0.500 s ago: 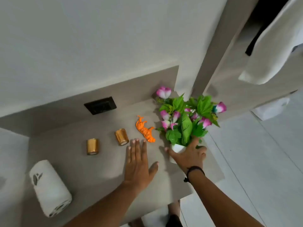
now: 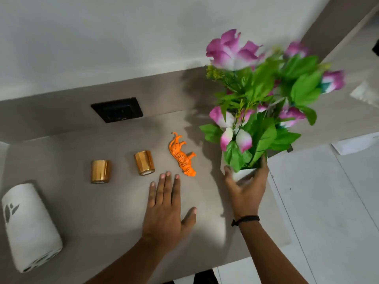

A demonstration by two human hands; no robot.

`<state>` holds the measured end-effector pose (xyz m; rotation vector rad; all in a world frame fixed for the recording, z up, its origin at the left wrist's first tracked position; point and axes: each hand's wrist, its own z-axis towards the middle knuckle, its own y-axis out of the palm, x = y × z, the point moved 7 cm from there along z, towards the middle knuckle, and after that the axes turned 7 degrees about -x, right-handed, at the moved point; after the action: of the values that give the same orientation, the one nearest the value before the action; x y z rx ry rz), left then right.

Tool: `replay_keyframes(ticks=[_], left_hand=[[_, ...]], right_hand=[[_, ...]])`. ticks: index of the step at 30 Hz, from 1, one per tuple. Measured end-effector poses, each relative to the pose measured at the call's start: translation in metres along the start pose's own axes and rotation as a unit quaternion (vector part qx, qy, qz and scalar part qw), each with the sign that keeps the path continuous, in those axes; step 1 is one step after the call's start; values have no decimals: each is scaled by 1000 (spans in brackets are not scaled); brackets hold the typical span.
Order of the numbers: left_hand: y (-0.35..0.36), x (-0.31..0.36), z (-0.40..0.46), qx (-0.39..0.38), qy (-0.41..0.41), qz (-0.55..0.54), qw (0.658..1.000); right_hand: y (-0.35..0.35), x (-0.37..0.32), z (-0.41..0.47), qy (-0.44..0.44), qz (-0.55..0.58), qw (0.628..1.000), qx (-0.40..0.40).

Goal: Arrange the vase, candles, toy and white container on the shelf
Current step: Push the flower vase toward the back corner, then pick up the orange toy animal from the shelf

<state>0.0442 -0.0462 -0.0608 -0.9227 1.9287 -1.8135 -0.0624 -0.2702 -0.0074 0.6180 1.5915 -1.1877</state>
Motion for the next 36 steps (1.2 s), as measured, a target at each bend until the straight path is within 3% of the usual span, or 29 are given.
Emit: replay_keyframes(ticks=[7,16,21,22,24,27,33,36], left_hand=[[1,0,-1,8,8,16,1000],[3,-2,1,-11,-3,11,1000],[-2,-1,-1,-17,-2,9,1000],[-2,-1,-1,-18,-2,7,1000],[-1,-1,-1,-27,-1,7,1000],[0,-1,-1,-47,4,16,999],[-1,-1,0,-50,-9,14,999],[-2,-1,1,-50,-14,7,999]], right_hand=[[53,2,52,6,78,996,-48],[76,-21,95,-54,56,997,-17],[57,-12,47,-55,-5,998,29],[55,-11,27,-68,-12,997,24],[64,-15,-15,-136,-38,988,-66],[90,-19,-59,-226,-172,937,-203],[113,-29,-49,-229,-211,927,-210],[113,-38,-36,-212,-182,942,-187]])
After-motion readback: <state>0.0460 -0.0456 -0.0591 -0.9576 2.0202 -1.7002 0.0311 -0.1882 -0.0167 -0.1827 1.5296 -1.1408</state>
